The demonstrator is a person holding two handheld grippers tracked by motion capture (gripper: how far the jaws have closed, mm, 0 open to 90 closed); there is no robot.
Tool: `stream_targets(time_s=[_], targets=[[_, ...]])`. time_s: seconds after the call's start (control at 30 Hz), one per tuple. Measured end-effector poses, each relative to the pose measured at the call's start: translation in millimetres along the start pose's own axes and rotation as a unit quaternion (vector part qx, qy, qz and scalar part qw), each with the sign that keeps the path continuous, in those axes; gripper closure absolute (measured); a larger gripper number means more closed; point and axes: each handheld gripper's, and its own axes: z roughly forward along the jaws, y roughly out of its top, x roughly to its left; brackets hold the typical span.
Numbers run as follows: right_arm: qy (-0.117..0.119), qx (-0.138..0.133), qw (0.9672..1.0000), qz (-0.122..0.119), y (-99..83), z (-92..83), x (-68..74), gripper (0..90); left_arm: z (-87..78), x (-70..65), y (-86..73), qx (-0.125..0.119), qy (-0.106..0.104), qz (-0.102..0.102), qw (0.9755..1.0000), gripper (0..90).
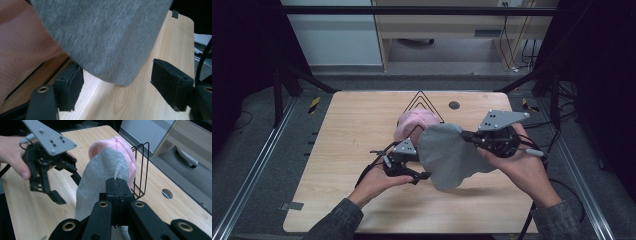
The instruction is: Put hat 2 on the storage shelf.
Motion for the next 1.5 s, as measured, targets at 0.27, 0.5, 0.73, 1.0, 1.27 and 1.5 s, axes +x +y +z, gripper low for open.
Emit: stream_targets(time_s=[0.27,0.5,0.73,1.0,1.27,1.5], targets=[[-0.003,-0.001,1.0000,0.007,0.2,3.2,-3.9,90.0,5.4,1.3,8.2,-0.005,0.001,0.006,1.0000,84.1],[-0.008,-0.002,0.9999,0.015,-4.9,3.1,-9.4,90.0,-5.4,-0.6,10.5,-0.004,0.012,0.003,0.9999,88.1],[-0.013,-0.011,0.9994,0.029,-7.6,2.7,-14.4,90.0,-34.5,-3.6,17.8,-0.005,0.035,0.013,0.9993,88.7],[-0.013,-0.040,0.9982,0.044,3.4,0.9,-19.2,90.0,-84.2,-3.8,45.9,-0.009,0.062,0.029,0.9976,88.8],[-0.020,-0.072,0.9951,0.065,20.2,-0.1,-30.7,90.0,-125.8,7.5,77.9,-0.013,0.092,0.039,0.9949,88.8],[-0.019,-0.096,0.9917,0.084,44.5,2.6,-49.9,90.0,-146.0,26.2,108.0,-0.024,0.116,0.041,0.9921,88.8]])
